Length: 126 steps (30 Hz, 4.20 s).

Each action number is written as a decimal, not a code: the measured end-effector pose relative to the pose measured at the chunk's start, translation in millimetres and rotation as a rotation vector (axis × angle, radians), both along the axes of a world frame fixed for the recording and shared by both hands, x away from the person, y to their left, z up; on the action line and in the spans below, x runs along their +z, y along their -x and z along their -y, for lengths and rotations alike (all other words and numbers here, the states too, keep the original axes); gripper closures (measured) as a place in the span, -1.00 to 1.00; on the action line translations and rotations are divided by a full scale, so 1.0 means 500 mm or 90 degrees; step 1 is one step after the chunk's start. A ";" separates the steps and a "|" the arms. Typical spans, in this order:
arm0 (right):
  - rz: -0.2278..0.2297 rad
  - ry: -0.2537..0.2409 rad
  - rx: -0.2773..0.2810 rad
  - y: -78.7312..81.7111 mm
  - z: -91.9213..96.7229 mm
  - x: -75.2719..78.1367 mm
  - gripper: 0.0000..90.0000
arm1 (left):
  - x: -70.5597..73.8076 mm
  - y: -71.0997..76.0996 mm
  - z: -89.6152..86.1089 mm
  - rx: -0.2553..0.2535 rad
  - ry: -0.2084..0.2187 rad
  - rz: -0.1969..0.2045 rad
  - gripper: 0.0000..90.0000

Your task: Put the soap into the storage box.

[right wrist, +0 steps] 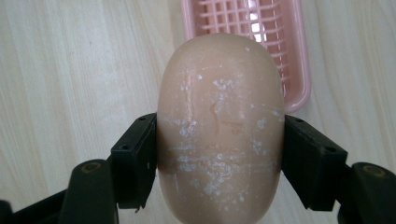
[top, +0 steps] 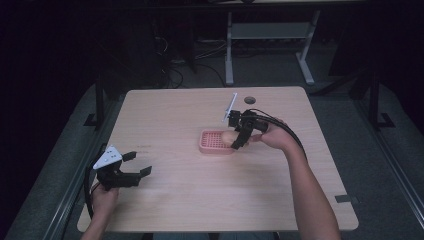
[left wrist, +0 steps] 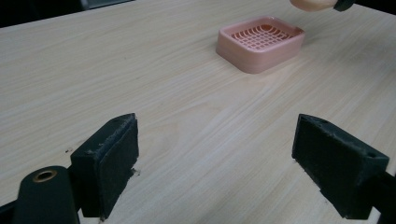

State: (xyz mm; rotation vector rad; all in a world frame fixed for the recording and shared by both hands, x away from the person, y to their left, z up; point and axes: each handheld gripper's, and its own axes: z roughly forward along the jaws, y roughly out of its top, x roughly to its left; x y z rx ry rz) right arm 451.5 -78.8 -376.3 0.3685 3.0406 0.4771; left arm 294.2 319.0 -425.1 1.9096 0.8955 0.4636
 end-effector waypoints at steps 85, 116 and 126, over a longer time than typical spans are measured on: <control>-0.031 0.022 0.008 -0.080 -0.124 -0.076 -0.29 | 0.001 -0.002 0.000 0.000 0.004 0.002 -0.68; -0.030 -0.017 -0.013 -0.067 -0.101 -0.046 -0.34 | 0.001 -0.002 0.002 -0.003 0.001 0.002 -0.68; -0.030 -0.035 -0.035 -0.059 -0.071 -0.042 -0.38 | 0.000 -0.002 0.004 -0.001 0.004 0.002 -0.68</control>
